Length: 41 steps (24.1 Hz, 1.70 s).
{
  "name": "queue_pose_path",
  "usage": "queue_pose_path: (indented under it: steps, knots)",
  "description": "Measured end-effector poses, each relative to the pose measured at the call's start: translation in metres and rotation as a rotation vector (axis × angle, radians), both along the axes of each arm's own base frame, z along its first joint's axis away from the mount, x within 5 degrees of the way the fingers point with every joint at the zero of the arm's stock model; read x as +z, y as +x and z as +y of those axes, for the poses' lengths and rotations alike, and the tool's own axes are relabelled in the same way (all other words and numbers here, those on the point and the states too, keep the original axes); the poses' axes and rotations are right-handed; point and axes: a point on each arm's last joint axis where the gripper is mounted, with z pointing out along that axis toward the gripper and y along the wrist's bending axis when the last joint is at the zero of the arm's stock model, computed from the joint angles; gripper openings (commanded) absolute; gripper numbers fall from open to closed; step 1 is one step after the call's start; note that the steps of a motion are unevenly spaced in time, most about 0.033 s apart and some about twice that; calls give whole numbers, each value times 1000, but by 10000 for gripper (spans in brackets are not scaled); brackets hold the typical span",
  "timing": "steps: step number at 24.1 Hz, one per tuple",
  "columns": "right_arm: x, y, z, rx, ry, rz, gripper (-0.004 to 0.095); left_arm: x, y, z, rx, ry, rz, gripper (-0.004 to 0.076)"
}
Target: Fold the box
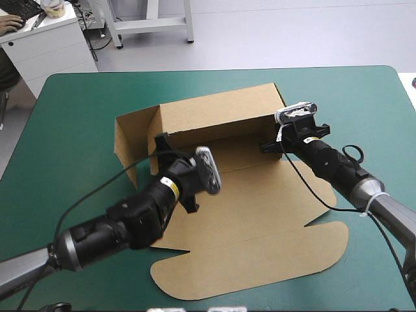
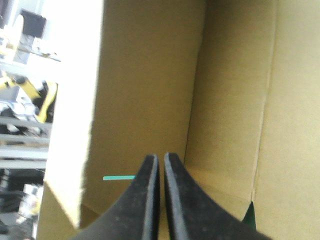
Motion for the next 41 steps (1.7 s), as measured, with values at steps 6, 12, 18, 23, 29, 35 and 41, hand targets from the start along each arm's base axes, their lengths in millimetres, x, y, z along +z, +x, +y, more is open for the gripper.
queue_pose_path:
  steps: [6,12,18,23,29,35,41]
  knots:
    - [-2,-1,1,18,2,22,-20,75,36,40,206,-386,218,13]
    - [-6,-4,5,59,4,72,-20,107,65,107,459,-690,311,13]
    - [-10,-9,9,111,8,136,-18,85,84,173,675,-912,450,13]
    - [-11,-10,10,117,20,157,-18,34,86,217,834,-1093,580,13]
    - [-8,-7,1,77,94,212,7,-33,73,262,1023,-1395,652,13]
    - [43,5,-28,-29,117,418,4,-71,61,261,1048,-1413,703,13]
    - [96,-5,-31,-23,49,608,4,-85,56,261,1087,-1413,714,2]
